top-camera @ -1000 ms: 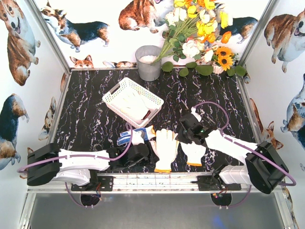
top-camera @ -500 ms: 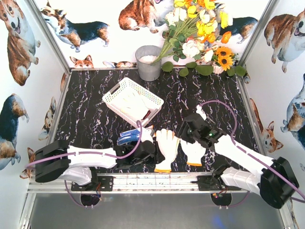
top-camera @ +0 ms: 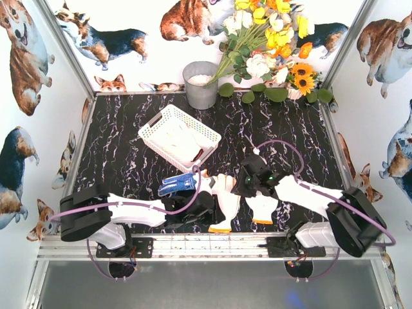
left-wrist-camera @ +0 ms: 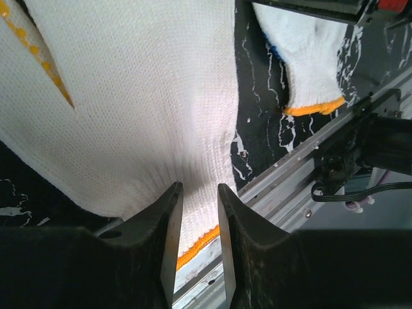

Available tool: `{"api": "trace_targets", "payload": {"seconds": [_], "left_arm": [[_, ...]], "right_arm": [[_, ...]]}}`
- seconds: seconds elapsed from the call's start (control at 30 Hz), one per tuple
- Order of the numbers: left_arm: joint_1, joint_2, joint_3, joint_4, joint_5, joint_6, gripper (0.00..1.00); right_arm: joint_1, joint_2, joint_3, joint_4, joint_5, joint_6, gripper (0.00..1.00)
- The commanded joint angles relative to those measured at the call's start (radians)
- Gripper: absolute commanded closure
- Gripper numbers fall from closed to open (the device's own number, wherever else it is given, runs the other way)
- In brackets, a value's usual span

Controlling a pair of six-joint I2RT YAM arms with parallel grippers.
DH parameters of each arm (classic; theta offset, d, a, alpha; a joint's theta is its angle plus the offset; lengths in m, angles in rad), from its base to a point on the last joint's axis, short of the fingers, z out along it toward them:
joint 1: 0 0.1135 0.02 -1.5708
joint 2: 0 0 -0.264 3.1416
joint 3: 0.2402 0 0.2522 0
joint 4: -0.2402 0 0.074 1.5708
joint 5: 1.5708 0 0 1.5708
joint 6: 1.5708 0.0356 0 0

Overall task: Put the gloves into the storage basket
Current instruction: Pair the glove with the glove.

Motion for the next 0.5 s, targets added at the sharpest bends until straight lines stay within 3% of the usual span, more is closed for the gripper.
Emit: {"api": "trace_targets", "payload": {"seconds": [0.0, 0.47], "left_arm": [[-0.006, 0.033, -0.003, 0.017, 0.033, -0.008, 0.78], [-0.013, 0.172, 0.038, 0.206, 0.179, -0.045, 0.77]], "right_arm": [[-0.003, 0.052, 0.049, 0.036, 0.006, -0.014, 0.79], [-0.024, -0.077, -0.046, -0.088, 0.161, 0.027, 0.77]]}}
